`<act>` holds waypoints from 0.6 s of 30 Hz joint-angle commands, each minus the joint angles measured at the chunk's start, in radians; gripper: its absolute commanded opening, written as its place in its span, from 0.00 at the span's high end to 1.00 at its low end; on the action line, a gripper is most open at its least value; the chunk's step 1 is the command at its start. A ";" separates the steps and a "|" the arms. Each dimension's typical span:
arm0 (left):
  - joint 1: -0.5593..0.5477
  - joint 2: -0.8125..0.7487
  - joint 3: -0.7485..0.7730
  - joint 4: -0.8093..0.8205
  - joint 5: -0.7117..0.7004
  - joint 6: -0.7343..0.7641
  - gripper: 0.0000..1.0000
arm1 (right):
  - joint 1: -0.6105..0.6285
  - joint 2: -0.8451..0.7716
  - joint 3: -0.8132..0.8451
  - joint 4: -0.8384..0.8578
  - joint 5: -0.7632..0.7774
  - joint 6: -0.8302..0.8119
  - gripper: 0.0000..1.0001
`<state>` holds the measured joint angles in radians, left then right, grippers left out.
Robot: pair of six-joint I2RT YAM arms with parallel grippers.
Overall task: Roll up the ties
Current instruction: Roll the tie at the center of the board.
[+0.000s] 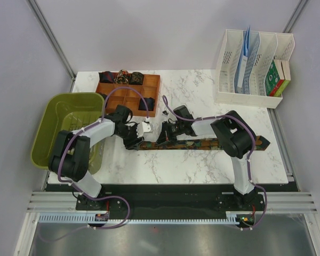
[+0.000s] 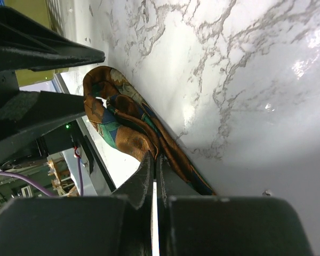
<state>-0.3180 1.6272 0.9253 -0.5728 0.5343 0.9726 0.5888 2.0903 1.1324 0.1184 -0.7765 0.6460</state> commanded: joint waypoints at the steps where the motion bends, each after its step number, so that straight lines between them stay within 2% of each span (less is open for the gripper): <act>1: -0.003 -0.041 0.026 0.004 0.036 0.075 0.51 | -0.003 0.022 0.024 -0.042 0.048 -0.042 1.00; 8: -0.078 -0.033 0.095 -0.042 0.107 0.038 0.60 | -0.004 0.031 0.046 -0.040 0.043 -0.029 1.00; 18: -0.177 0.094 0.167 0.011 0.115 -0.087 0.61 | -0.010 0.022 0.041 -0.017 0.013 0.009 1.00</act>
<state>-0.4767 1.6611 1.0595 -0.5961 0.6159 0.9550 0.5877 2.0960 1.1530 0.0895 -0.7769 0.6418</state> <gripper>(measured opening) 0.400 0.011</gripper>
